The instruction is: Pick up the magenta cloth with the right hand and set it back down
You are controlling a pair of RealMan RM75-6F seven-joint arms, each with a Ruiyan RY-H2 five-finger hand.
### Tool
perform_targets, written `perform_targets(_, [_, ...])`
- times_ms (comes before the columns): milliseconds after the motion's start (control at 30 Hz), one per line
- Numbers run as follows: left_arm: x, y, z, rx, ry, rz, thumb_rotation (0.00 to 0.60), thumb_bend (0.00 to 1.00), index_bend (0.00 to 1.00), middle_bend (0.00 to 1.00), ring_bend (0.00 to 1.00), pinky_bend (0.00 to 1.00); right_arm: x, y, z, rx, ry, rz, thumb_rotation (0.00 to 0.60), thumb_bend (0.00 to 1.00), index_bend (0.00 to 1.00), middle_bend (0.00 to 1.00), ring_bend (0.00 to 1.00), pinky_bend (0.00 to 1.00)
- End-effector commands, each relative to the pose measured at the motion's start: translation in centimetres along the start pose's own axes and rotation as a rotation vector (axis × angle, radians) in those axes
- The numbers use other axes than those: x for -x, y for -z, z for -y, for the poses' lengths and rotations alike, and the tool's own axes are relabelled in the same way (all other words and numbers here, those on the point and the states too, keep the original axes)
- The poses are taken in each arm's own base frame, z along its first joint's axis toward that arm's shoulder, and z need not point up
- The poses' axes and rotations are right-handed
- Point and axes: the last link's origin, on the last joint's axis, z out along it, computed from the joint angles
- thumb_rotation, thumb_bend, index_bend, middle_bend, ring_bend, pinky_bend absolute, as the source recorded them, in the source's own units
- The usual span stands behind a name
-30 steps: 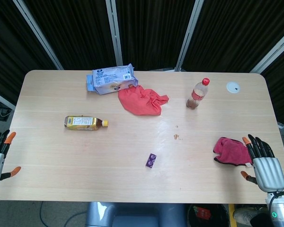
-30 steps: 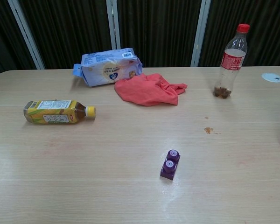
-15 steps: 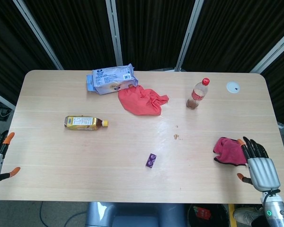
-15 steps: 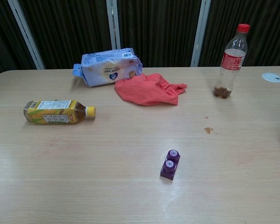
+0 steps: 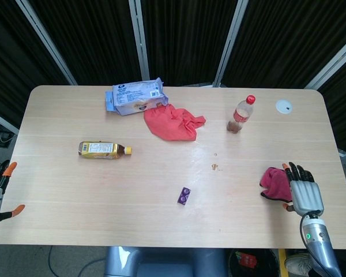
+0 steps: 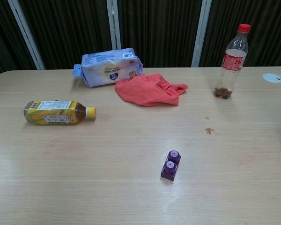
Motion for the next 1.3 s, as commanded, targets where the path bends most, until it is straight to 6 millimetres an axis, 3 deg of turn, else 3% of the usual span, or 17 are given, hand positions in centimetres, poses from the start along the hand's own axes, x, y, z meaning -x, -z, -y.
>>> perform_targets(33, [0.0, 0.0, 0.0, 0.000, 0.001, 0.003, 0.600, 0.04, 0.00, 0.00, 0.00, 0.00, 0.5, -1.8, 0.6, 0.036, 0.016, 0.013, 0.600, 0.00, 0.03, 0.00, 0.00, 0.12])
perform_targets(233, [0.1, -0.2, -0.1, 0.004, 0.005, 0.006, 0.600, 0.04, 0.00, 0.00, 0.00, 0.00, 1.5, -3.4, 0.6, 0.109, 0.007, 0.047, 0.600, 0.00, 0.05, 0.00, 0.00, 0.12])
perform_targets(467, [0.2, -0.5, 0.0, -0.012, 0.020, 0.019, 0.600, 0.04, 0.00, 0.00, 0.00, 0.00, 3.2, -3.7, 0.8, 0.146, 0.008, 0.076, 0.600, 0.10, 0.15, 0.02, 0.00, 0.15])
perform_targets(867, [0.2, -0.6, 0.1, -0.020, 0.027, 0.025, 0.600, 0.04, 0.00, 0.00, 0.00, 0.00, 5.5, -4.6, 1.5, 0.156, 0.003, 0.113, 0.600, 0.12, 0.16, 0.03, 0.00, 0.17])
perform_targets(967, [0.2, -0.6, 0.1, -0.020, 0.028, 0.027, 0.600, 0.04, 0.00, 0.00, 0.00, 0.00, 5.9, -5.1, 1.4, 0.160, 0.011, 0.105, 0.600, 0.16, 0.20, 0.07, 0.01, 0.22])
perform_targets(1100, [0.2, -0.7, 0.0, -0.023, 0.039, 0.022, 0.600, 0.04, 0.00, 0.00, 0.00, 0.00, 6.0, -5.6, 1.4, 0.166, -0.018, 0.055, 0.600, 0.25, 0.32, 0.23, 0.16, 0.41])
perform_targets(1200, [0.2, -0.8, 0.0, -0.024, 0.053, 0.021, 0.600, 0.04, 0.00, 0.00, 0.00, 0.00, 5.9, -5.8, 1.7, 0.161, -0.046, 0.004, 0.600, 0.31, 0.49, 0.45, 0.39, 0.62])
perform_targets(1300, [0.1, -0.9, -0.1, -0.025, 0.067, 0.012, 0.600, 0.04, 0.00, 0.00, 0.00, 0.00, 5.8, -5.9, 2.1, 0.146, -0.057, -0.037, 0.600, 0.34, 0.61, 0.61, 0.56, 0.74])
